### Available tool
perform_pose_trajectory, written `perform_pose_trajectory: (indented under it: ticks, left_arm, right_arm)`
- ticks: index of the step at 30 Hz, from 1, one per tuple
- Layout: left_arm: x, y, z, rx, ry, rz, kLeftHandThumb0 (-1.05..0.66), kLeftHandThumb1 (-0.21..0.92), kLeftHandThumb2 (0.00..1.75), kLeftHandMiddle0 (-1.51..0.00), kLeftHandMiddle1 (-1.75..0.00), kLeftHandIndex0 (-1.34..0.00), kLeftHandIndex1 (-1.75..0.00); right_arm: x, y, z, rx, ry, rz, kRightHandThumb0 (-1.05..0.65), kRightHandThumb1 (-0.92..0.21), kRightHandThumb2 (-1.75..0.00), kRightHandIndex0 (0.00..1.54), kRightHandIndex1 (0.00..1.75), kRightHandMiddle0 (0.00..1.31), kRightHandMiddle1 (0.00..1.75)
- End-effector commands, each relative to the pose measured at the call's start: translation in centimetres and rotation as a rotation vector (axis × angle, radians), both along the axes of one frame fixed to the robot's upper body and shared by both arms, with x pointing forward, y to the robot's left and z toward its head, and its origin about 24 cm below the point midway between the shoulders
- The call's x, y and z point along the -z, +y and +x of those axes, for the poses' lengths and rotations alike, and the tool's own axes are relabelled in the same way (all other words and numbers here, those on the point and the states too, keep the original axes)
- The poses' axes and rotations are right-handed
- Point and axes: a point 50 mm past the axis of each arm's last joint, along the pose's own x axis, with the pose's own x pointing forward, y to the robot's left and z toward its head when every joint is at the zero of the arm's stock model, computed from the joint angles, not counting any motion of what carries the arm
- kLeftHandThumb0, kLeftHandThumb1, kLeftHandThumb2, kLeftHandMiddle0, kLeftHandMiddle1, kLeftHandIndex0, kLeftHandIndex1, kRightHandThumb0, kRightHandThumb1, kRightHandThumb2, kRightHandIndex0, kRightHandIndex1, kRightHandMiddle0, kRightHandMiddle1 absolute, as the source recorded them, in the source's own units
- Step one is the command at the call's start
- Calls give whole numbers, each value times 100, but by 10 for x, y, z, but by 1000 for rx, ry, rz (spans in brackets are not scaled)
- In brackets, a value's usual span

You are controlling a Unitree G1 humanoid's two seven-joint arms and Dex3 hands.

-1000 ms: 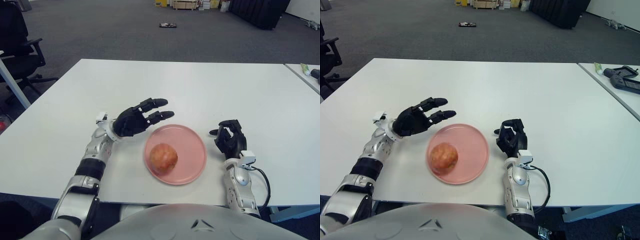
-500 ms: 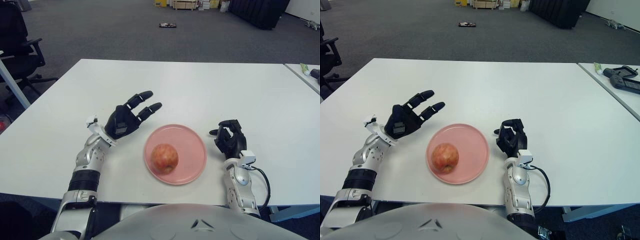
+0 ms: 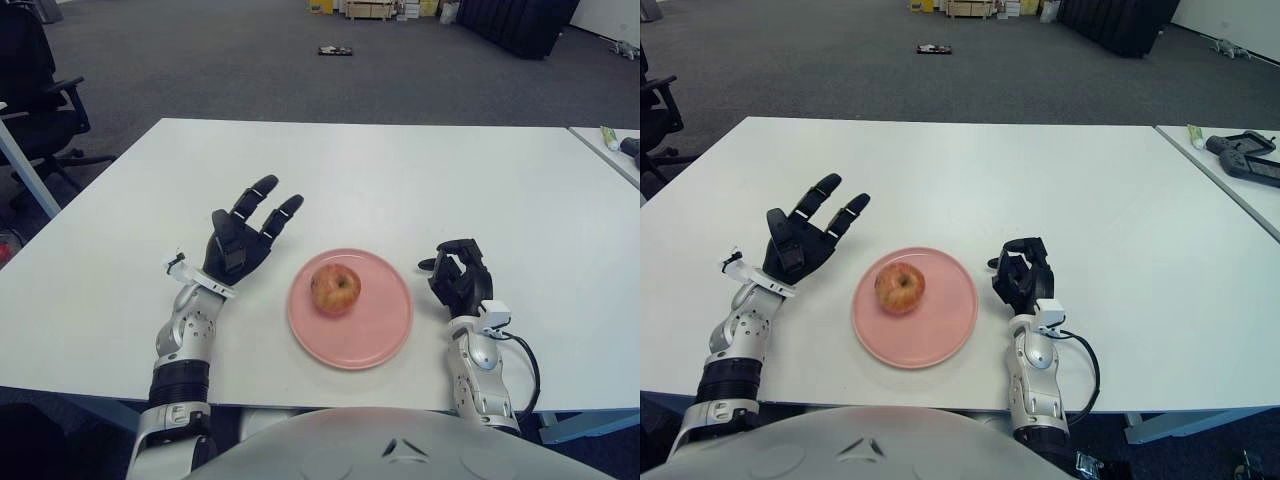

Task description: Put the apple into the plate.

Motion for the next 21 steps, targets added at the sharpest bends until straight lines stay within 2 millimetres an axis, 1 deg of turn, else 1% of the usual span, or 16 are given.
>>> perform_pose_trajectory:
  ticks: [1,2,4,5,6,7,9,11,14,16,18,19,21]
  left_arm:
    - [1,6,-1,-116,23,-10,-92,92,106,-13,-81,0,-90]
    - [3,8,-1,-177,50,-11,-90,92,106,-14,-81,0,-93]
    - [5,11,-3,-281,90,5,-86,92,105,-17,-86,0,-106]
    - [6,12,-3,-322,102,18,-84,92,105,-20,-93,0,-120]
    - [6,12,-3,-345,108,27,-82,92,105,-22,-97,0,-129]
    - [7,13,-5,-394,120,54,-82,92,105,-20,-103,0,-133]
    - [10,15,-7,-475,138,104,-79,92,104,-26,-112,-5,-144]
    - [12,16,-8,-535,153,142,-78,92,103,-29,-116,-7,-147]
    - [15,15,-10,-648,186,224,-75,92,101,-35,-126,-14,-155]
    - [18,14,-11,-688,202,275,-73,92,101,-36,-133,-19,-159]
    - [19,13,-11,-710,210,309,-68,92,102,-37,-145,-25,-167]
    - [20,12,-11,-717,217,328,-68,92,102,-37,-146,-25,-168]
    - [22,11,-11,-726,229,353,-62,92,103,-36,-158,-33,-172]
  right_arm:
    - [7,3,-2,8,37,26,-38,-69,-85,57,145,33,175]
    - [7,3,-2,10,39,28,-38,-69,-84,56,145,33,175]
    - [7,3,-2,14,41,32,-38,-70,-84,55,145,33,175]
    - [7,3,-2,15,41,34,-38,-70,-83,55,145,33,175]
    - [7,3,-2,15,41,35,-38,-70,-83,55,145,33,175]
    - [7,4,-2,16,40,36,-38,-70,-83,55,145,33,175]
    - [7,4,-2,16,38,38,-38,-71,-83,55,145,32,175]
    - [7,4,-2,14,36,39,-38,-71,-83,55,145,32,175]
    - [6,4,-2,8,32,39,-38,-71,-83,55,145,32,175]
    - [7,4,-2,5,32,38,-38,-70,-83,55,145,32,175]
    - [7,4,-2,3,33,38,-38,-70,-83,56,144,32,175]
    - [7,4,-2,3,33,37,-38,-70,-83,56,144,33,175]
    - [7,4,-1,2,32,36,-38,-70,-83,56,144,33,175]
